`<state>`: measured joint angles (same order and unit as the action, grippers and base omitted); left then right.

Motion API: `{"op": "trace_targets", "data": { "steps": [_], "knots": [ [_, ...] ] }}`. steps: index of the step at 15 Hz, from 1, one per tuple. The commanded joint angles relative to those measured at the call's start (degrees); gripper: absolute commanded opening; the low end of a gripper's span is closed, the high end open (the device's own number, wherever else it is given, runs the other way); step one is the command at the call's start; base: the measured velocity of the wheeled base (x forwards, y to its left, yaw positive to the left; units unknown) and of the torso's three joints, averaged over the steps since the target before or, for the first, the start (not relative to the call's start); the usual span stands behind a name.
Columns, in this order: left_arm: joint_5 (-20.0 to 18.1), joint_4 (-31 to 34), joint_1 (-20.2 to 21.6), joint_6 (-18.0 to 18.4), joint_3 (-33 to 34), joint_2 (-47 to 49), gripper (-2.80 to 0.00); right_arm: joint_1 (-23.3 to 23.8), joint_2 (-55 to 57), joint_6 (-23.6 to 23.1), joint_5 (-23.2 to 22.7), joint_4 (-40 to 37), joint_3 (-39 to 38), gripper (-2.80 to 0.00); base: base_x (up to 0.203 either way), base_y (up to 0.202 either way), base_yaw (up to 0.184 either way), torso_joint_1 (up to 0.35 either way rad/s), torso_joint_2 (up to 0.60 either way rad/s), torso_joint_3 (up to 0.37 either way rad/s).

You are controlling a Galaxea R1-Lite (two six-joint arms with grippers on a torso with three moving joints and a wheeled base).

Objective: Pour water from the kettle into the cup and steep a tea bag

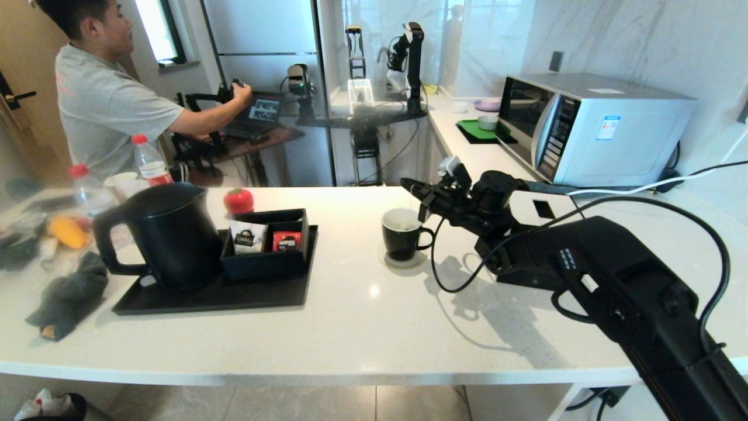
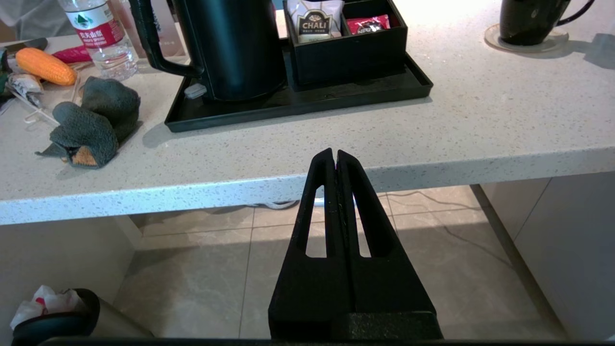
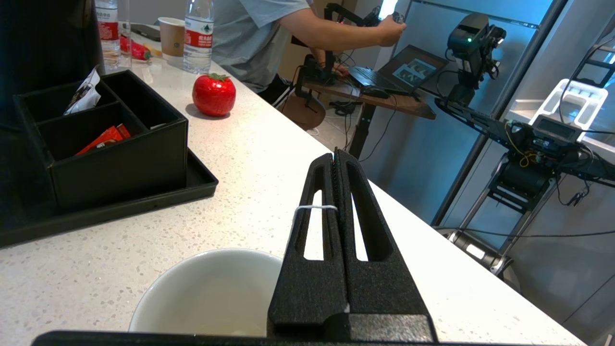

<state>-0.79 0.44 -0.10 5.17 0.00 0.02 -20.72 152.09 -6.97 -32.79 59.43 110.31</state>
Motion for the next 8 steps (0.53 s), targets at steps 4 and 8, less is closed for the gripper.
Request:
{"op": "trace_targets", "data": {
  "steps": [4, 8],
  "knots": [
    [0.0, 0.0, 0.0, 0.0, 0.0, 0.0, -2.80, 0.1, -4.1, -0.1, -0.3, -0.5, 0.8, -2.80, 0.000, 0.000, 0.000, 0.000, 0.00, 0.000],
    [0.0, 0.0, 0.0, 0.0, 0.0, 0.0, -2.80, 0.2, -9.3, 0.0, -0.3, -1.4, 0.8, -2.80, 0.000, 0.000, 0.000, 0.000, 0.00, 0.000]
  ]
}}
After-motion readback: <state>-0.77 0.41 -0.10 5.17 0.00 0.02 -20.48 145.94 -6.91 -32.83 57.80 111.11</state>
